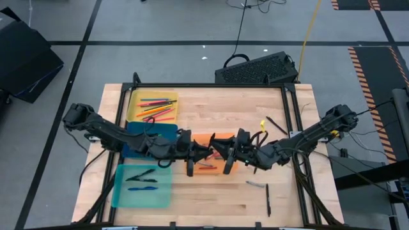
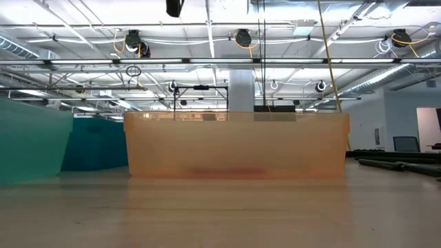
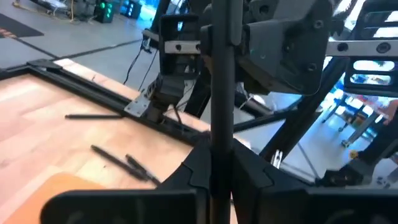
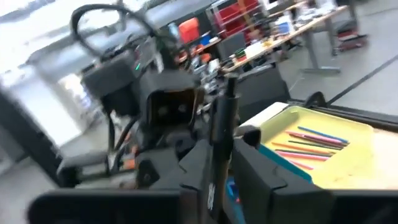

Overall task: Sort crayons/erasers/pens/pencils in bins
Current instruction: Put the black pen into the green bin

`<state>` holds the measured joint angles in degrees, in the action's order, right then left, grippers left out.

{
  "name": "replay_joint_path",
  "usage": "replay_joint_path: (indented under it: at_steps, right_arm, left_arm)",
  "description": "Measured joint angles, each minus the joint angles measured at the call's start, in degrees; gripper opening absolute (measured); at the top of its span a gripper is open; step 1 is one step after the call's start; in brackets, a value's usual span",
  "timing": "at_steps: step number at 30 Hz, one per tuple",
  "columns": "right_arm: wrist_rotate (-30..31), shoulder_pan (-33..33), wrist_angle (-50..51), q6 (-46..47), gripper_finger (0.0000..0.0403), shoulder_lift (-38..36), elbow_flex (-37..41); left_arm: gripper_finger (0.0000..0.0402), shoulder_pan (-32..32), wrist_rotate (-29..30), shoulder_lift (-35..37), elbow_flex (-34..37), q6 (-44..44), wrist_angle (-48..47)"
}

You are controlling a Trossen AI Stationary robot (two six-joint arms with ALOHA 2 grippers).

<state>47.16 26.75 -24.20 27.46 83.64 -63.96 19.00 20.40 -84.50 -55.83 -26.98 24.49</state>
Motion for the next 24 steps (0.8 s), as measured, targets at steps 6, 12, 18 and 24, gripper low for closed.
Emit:
replay_joint_path:
  at_steps: [6,12,18,24]
  right_arm:
    - [-6.51,2.57,3.36,-8.75,0.0138,-0.52,-0.04]
    - [-7.26,7.65,21.72,0.16,0.0175,-1.97,-0.05]
    - [-12.84,12.84,33.18,13.19,0.0166,-0.33,-0.06]
    - [-26.01,15.86,45.27,27.81,0.0153,8.04,-6.32]
  left_arm:
    - [0.0031,3.87,0.71,5.59,-5.02,0.04,-26.01]
    - [0.0031,17.42,-0.5,7.31,-14.74,-11.49,-68.37]
    - [0.0031,32.2,-10.49,6.19,-11.45,-30.58,-83.78]
    - [0.0033,37.81,-16.01,3.44,-3.34,-38.55,-85.8]
